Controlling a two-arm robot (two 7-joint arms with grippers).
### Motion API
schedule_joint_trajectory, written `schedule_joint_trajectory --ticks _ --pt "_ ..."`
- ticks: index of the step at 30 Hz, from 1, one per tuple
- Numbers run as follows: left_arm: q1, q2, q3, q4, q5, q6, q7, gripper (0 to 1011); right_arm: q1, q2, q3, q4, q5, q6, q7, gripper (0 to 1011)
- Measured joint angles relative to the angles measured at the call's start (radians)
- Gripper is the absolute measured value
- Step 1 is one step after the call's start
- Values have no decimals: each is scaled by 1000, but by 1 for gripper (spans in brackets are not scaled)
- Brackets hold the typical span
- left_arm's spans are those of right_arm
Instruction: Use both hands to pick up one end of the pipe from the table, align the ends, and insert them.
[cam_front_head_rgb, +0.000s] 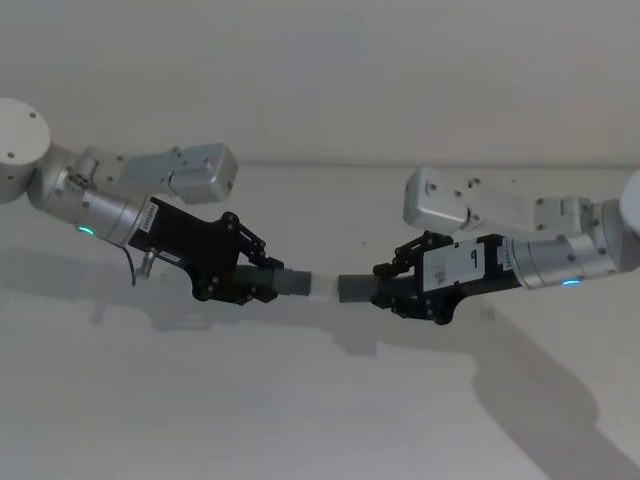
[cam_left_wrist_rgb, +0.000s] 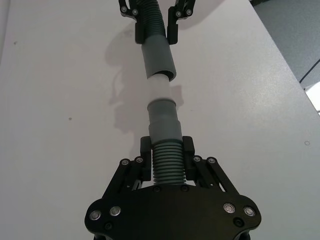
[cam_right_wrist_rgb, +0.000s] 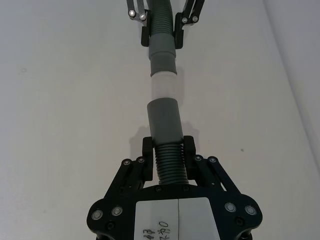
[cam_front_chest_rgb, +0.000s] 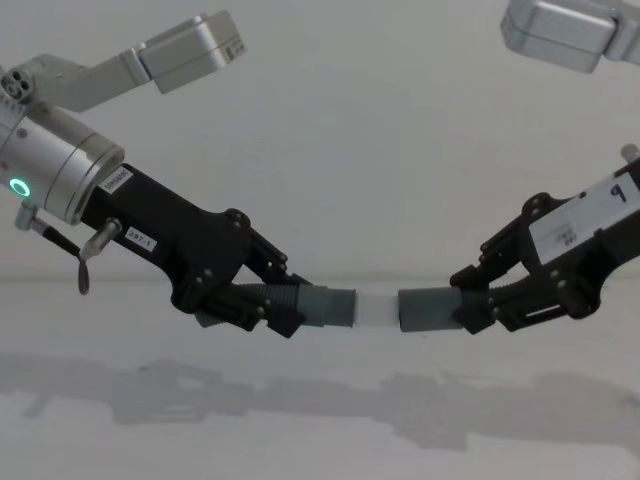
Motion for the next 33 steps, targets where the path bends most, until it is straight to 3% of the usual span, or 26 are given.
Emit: schedule_joint_trajectory --ticks 33 --pt "0 -2 0 0 -1 0 0 347 44 -19 -35 35 27 24 19 332"
